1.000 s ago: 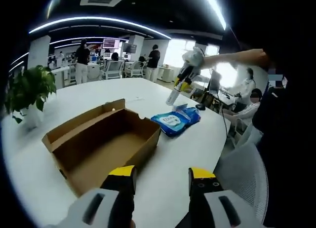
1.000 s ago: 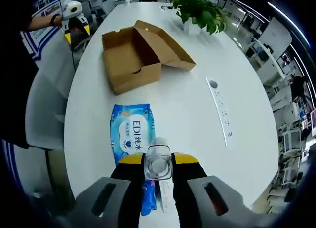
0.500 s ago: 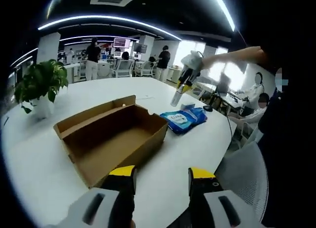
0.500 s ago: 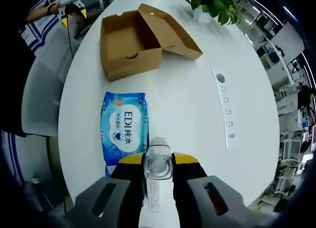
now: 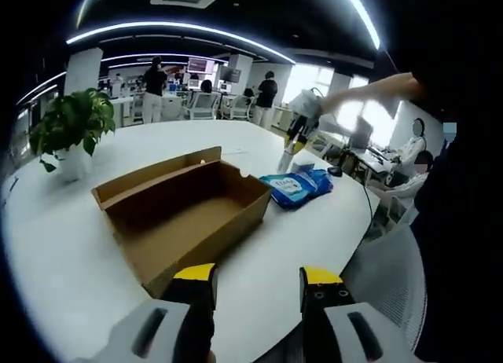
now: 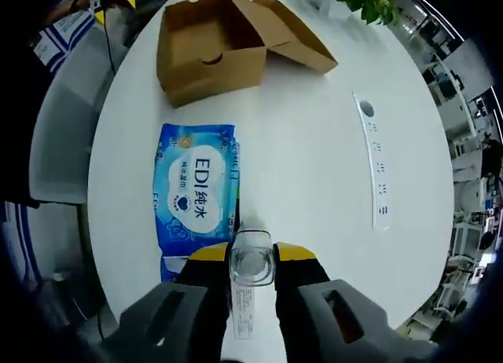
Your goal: Operate the shoe box by opening the lid, removing the specified soft item, and placing it in the target area until the item is outside and the box remains undamaged.
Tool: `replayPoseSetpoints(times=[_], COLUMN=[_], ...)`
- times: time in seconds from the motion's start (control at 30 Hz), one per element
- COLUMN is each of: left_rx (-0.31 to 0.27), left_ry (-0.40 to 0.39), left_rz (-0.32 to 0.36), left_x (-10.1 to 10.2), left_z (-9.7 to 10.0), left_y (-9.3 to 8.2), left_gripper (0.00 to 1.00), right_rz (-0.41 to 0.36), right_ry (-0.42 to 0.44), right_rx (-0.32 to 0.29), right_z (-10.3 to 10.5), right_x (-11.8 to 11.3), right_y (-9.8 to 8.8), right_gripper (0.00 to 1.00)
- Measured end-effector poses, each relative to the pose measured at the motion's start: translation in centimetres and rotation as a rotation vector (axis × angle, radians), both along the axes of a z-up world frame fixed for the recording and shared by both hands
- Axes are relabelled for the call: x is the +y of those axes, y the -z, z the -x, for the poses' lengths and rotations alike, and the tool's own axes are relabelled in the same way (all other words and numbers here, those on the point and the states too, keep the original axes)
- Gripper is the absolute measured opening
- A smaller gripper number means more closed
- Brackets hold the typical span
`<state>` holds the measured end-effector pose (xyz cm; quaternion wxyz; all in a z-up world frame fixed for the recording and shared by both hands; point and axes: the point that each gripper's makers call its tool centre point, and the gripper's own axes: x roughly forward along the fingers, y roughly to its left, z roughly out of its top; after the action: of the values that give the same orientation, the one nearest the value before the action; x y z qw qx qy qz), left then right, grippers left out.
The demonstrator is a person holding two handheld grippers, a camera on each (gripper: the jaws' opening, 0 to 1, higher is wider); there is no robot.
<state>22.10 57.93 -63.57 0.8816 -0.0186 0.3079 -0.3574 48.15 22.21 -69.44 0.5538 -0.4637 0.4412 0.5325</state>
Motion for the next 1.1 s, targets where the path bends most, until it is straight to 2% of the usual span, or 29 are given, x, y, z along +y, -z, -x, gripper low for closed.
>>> replayPoseSetpoints(times=[0.33, 1.1], left_rx=[0.009, 0.017], left_ry=[-0.004, 0.011], left_rz=[-0.003, -0.006], left_x=[0.1, -0.2], left_z=[0.1, 0.4], left_y=[0.2, 0.3], left_gripper=[0.42, 0.42], right_rz=[0.036, 0.089], right_ry=[-0.007, -0.016], right_rx=[0.012, 0.011], right_z=[0.3, 0.4], right_x=[-0.9, -1.9], right_y=[1.1, 1.8], right_gripper=[0.18, 0.19])
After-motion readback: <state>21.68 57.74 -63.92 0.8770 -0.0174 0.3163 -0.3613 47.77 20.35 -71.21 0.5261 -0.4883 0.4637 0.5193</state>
